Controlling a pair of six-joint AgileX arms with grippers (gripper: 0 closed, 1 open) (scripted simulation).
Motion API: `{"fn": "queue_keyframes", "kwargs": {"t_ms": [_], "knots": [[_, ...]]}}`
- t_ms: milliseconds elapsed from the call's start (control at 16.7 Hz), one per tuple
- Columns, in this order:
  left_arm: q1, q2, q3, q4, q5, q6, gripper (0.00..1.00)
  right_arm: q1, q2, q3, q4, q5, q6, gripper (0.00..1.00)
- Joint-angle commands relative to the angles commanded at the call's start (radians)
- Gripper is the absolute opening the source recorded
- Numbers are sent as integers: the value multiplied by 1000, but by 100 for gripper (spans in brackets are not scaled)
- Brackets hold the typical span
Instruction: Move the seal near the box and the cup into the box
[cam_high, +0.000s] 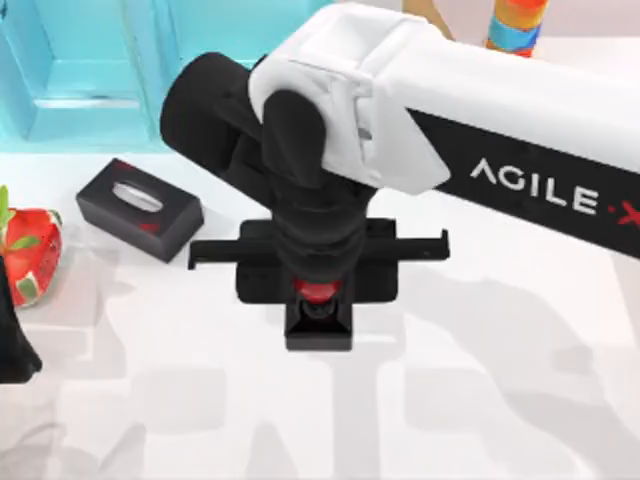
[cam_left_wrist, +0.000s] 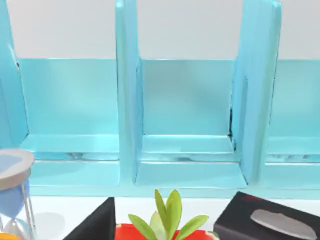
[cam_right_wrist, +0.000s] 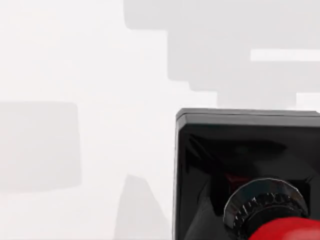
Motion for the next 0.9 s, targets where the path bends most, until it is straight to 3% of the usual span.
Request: {"fn": "queue_keyframes", "kwargs": {"t_ms": [900], "knots": [[0, 0, 0, 0, 0, 0, 100, -507, -930, -857, 25, -83, -514, 0]]}}
